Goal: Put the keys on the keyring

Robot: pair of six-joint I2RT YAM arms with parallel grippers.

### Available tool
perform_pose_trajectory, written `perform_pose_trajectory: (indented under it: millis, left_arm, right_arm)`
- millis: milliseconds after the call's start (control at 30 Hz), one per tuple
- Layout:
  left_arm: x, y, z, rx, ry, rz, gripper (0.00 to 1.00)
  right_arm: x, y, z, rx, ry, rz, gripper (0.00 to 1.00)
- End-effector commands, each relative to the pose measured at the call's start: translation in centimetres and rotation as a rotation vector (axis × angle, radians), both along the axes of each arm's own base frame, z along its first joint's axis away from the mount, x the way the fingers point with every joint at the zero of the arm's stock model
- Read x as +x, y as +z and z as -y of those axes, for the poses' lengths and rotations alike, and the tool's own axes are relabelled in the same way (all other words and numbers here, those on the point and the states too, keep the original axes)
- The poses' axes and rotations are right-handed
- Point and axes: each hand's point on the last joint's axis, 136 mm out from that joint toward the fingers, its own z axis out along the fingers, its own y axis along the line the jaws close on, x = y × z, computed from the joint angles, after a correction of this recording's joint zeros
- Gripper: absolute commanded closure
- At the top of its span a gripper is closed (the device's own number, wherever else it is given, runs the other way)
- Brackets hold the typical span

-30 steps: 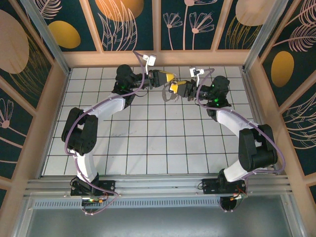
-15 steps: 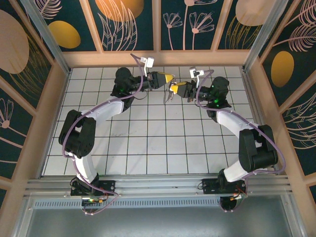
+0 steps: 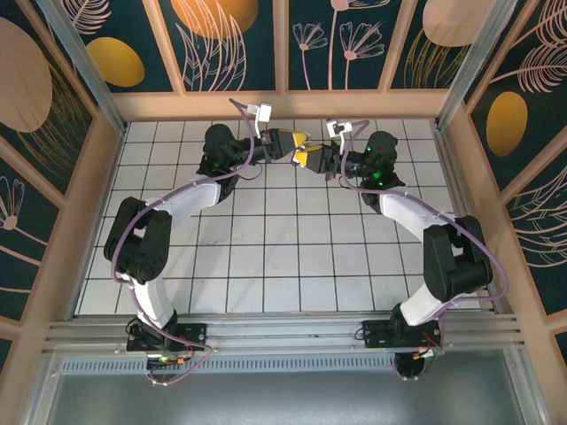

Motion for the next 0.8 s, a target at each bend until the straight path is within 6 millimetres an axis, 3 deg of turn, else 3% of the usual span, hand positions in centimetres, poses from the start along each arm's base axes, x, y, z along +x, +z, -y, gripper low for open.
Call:
perform_pose_trajectory:
  millis: [0, 33, 133, 233, 533, 767]
  left_arm:
    - [-1.5, 4.1, -0.6, -0.081, 0.016, 0.110, 1.00]
    - [-1.4, 4.1, -0.6, -0.084, 0.021, 0.110, 1.00]
    - [-1.2, 4.1, -0.7, -0.092, 0.035, 0.105, 1.00]
    - [-1.0, 4.0, -0.9, -0.098, 0.053, 0.103, 1.00]
    - [-0.5, 3.2, -1.1, -0.098, 0.095, 0.113, 1.00]
    - [0.2, 2.6, -1.5, -0.115, 0.143, 0.111, 1.00]
  right_arm:
    - [-0.5, -0.4, 0.1, -0.006, 0.010, -0.006, 1.00]
    - [-0.4, -0.3, 0.3, -0.004, -0.005, -0.009, 1.00]
    - [0.2, -0.7, 1.0, -0.003, -0.062, -0.041, 0.75]
    - [0.9, -1.1, 2.2, 0.006, -0.142, -0.089, 0.64]
    - [2.1, -2.9, 7.5, 0.072, -0.445, -0.232, 0.54]
    - [3.3, -1.6, 10.3, 0.114, -0.736, -0.295, 0.51]
